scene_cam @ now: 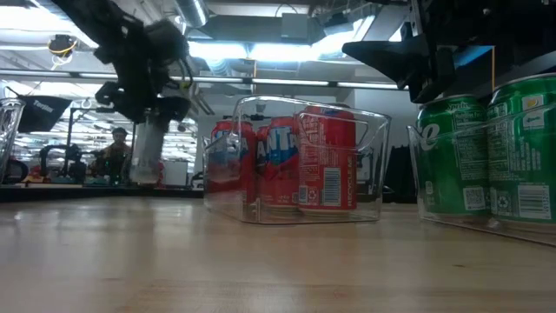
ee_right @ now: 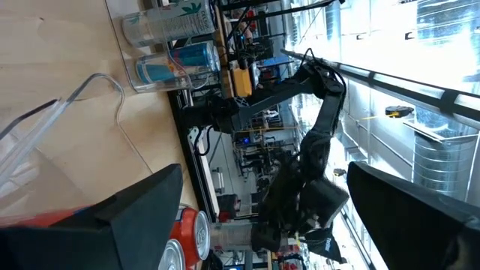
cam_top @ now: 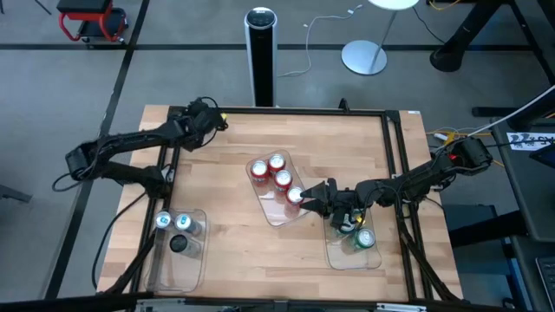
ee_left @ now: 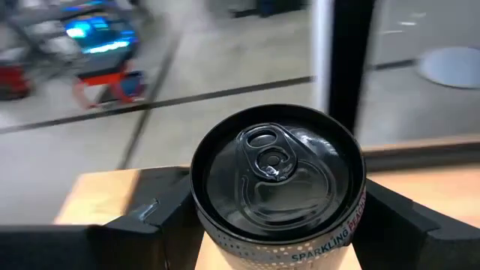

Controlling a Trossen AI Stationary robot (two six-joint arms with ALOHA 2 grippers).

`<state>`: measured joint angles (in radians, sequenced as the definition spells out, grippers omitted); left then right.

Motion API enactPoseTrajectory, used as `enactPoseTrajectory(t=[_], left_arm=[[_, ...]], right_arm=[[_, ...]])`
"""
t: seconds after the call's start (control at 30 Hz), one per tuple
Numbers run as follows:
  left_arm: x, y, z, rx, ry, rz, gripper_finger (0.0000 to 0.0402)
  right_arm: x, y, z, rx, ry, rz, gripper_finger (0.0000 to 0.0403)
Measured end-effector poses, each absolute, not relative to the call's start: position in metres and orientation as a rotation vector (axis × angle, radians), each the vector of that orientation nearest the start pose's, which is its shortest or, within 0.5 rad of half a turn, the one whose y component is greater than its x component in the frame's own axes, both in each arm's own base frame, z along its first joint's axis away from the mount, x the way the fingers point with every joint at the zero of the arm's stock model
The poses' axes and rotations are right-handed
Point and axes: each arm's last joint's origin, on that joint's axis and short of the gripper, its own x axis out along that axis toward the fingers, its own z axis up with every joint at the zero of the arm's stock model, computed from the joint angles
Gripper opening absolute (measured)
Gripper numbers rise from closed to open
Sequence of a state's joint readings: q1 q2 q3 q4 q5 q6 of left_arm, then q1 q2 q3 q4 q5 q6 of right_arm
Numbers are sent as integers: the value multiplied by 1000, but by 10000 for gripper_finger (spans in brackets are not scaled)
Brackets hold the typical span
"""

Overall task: Sort soda cans
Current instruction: Put the white-pink soda can into the left transparent bin

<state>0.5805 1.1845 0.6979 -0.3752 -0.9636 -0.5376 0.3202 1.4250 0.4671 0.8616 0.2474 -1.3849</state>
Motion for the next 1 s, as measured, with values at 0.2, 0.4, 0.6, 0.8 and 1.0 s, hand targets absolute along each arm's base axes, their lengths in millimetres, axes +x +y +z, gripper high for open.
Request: enactPoseTrajectory(t=[0.2, 0.4, 0.6, 0.8, 1.0], left_arm=[[181, 111, 242, -199, 469, 1395, 253], [185, 74, 261, -192, 424, 1101, 253], [181, 36, 276, -165, 371, 852, 253], [172, 3, 289, -168, 315, 612, 253], [165, -26, 296, -194, 278, 398, 252]], right_arm=[[256, 77, 190, -1411, 27, 125, 376], [256, 77, 190, -1410, 28, 123, 376], [256, 77, 190, -1410, 27, 122, 376], [256, 77, 190, -1410, 26, 122, 376], [256, 77, 190, -1410, 26, 122, 376]])
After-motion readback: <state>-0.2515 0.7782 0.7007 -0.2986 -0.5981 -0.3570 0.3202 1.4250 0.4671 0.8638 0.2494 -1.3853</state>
